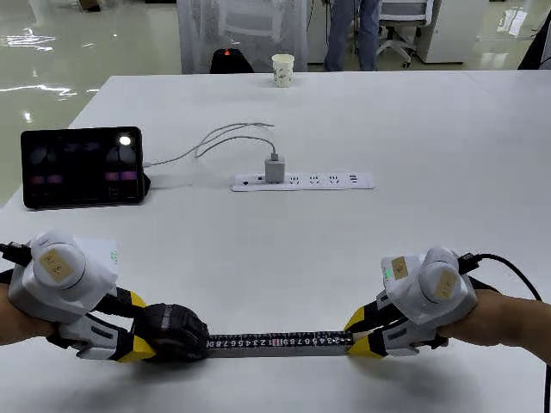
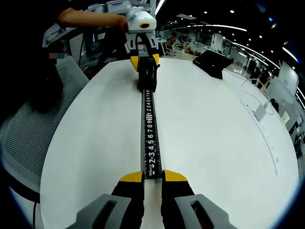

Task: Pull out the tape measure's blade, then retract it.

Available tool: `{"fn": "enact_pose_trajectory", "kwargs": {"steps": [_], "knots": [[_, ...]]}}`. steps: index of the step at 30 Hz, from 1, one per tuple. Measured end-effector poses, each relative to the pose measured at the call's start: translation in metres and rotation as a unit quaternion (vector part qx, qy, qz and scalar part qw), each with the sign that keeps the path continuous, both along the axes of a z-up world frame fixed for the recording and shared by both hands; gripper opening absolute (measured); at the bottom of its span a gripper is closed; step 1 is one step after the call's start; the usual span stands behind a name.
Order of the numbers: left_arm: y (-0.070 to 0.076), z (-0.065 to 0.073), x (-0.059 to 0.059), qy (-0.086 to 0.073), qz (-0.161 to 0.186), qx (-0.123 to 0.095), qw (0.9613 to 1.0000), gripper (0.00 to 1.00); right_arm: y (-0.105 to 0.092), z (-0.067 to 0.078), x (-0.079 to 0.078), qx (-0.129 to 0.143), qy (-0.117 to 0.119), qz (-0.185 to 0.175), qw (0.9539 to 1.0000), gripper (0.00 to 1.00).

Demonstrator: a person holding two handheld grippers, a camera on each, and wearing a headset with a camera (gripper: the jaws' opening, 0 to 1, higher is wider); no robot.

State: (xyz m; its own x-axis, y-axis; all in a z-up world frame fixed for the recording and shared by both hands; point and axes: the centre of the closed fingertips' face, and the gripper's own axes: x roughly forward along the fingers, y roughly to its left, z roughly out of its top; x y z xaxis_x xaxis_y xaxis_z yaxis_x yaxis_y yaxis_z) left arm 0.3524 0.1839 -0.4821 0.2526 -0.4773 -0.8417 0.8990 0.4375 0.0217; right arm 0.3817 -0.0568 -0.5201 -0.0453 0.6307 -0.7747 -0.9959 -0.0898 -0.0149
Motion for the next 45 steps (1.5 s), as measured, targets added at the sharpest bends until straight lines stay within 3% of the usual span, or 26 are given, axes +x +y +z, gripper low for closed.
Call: {"fn": "enact_pose_trajectory", "kwargs": {"steps": [22, 45], "knots": [[0.0, 0.0, 0.0, 0.002, 0.001, 0.001, 1.0, 0.25, -0.035, -0.001, 0.008, -0.019, -0.002, -0.015, 0.9997, 0.09], [0.0, 0.0, 0.0, 0.001, 0.004, 0.003, 1.0, 0.26, -0.034, 0.0, 0.006, -0.037, -0.007, -0.003, 0.9993, 0.1]]}}
